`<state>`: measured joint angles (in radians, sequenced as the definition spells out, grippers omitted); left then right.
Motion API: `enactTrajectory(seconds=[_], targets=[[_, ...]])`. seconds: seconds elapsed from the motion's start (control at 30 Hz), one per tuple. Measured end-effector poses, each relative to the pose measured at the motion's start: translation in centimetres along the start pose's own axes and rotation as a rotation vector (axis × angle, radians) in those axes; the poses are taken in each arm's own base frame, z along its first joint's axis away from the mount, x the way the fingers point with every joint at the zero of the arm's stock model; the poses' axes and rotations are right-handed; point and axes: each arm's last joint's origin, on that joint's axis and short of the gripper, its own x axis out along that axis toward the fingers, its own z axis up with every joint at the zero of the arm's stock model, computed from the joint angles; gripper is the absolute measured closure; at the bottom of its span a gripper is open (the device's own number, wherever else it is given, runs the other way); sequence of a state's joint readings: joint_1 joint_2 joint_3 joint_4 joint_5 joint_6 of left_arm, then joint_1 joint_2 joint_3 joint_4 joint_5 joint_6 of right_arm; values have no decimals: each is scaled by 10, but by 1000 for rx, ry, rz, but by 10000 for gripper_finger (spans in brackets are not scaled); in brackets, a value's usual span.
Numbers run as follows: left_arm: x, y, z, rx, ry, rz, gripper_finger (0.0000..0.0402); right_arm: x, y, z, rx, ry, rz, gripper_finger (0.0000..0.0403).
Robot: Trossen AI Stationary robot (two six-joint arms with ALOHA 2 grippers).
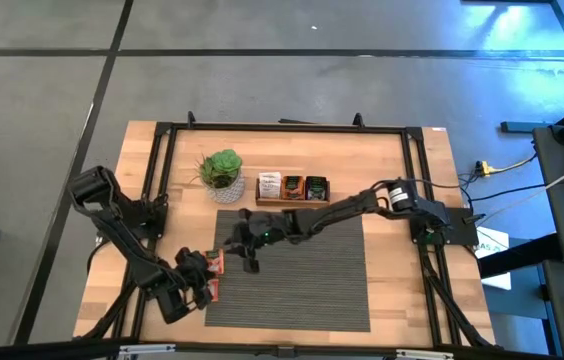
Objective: Pick & Place Tea
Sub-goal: Put the orange tea bag into the middle section of the wooden organizer
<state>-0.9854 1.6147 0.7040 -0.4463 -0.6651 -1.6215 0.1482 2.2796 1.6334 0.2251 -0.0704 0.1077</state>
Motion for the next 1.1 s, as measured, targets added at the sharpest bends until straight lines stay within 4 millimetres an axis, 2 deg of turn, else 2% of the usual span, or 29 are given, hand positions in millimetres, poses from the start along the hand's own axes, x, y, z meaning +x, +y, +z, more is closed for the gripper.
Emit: enactTrajectory(seconds=[0.23, 0.33, 0.43, 0.6, 0.73, 0.87, 1.1], targets=[[12, 0, -5, 6, 13, 43, 393, 0, -7, -5, 59, 62, -30, 283], [13, 1, -8, 19, -4, 43, 392, 0, -9, -6, 67, 76, -61, 269], [12, 1, -11, 32, -11, 36, 390, 0, -10, -7, 84, 78, -69, 239], [10, 1, -14, 45, -20, 29, 389, 0, -9, -3, 74, 46, -63, 165], [10, 1, -14, 71, -23, 25, 393, 1, -2, 2, 16, -9, -43, 124], [10, 1, -14, 84, -28, 24, 392, 1, 0, 1, 120, -11, -42, 116], [10, 1, -14, 86, -27, 23, 390, 8, -7, -8, 154, -1, -53, 136]])
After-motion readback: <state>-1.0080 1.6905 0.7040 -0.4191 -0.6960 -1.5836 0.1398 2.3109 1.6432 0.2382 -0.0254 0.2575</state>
